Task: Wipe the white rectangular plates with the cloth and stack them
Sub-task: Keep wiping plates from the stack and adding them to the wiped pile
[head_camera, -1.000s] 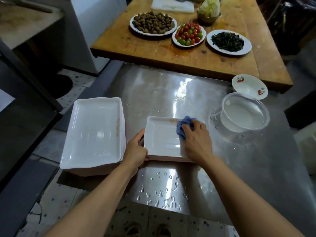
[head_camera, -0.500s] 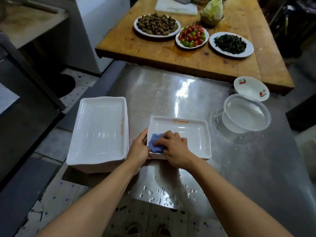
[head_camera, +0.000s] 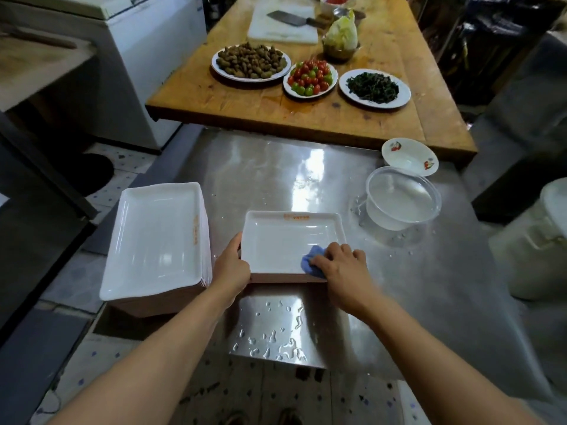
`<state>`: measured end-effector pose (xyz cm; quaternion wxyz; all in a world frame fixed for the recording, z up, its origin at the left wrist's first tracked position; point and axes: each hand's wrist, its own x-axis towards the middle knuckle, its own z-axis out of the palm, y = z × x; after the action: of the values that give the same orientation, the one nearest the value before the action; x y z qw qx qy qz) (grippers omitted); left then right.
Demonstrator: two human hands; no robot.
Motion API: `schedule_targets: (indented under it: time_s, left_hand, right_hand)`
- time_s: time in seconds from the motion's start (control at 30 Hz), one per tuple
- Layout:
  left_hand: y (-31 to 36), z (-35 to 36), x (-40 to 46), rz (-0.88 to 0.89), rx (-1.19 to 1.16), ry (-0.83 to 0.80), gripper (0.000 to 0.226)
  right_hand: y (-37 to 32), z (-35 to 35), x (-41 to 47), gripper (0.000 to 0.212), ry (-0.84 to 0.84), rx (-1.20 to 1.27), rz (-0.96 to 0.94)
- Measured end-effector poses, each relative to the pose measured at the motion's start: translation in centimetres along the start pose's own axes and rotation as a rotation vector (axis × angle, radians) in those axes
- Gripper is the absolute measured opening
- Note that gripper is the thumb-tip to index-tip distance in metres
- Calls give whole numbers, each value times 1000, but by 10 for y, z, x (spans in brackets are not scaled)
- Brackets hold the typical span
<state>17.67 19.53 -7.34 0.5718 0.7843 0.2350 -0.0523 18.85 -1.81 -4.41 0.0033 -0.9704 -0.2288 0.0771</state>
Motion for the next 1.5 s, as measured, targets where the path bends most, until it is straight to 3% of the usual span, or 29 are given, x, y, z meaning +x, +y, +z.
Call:
schedule_targets:
  time_s: [0.17, 0.33, 0.47, 0.6, 0.87, 1.07, 1.27, 1.33, 1.43, 1.5]
  left_hand:
    - [4, 6, -2, 16, 241, 24, 66]
    - [14, 22, -10, 249, 714, 124, 67]
    - [22, 50, -11, 427, 888, -133, 66]
    - [17, 71, -13, 392, 994, -231, 80]
    - [17, 52, -9, 459, 888, -108, 92]
    - [8, 35, -2, 417, 883, -96, 96]
    - [4, 31, 3, 422, 791, -68, 103]
    - [1, 30, 4, 429, 778, -69, 104]
    - [0, 30, 3, 443, 777, -61, 104]
    - [0, 30, 2, 463, 784, -33, 101]
  right_hand:
    - [20, -5, -14, 39, -2, -3, 59]
    - [30, -13, -22, 37, 96, 440, 217]
    - [44, -26, -24, 32, 260, 645, 306]
    - [51, -30, -29, 18, 275, 728, 387]
    - [28, -28, -15, 26, 379, 692, 259]
    - [0, -23, 24, 34, 293, 657, 195]
    - [-29, -15, 45, 24, 226, 846, 364]
    - [-28, -8, 43, 18, 219, 784, 435]
    - [-19, 0, 38, 31, 243, 530, 494]
    - [-18, 1, 36, 48, 285, 516, 415]
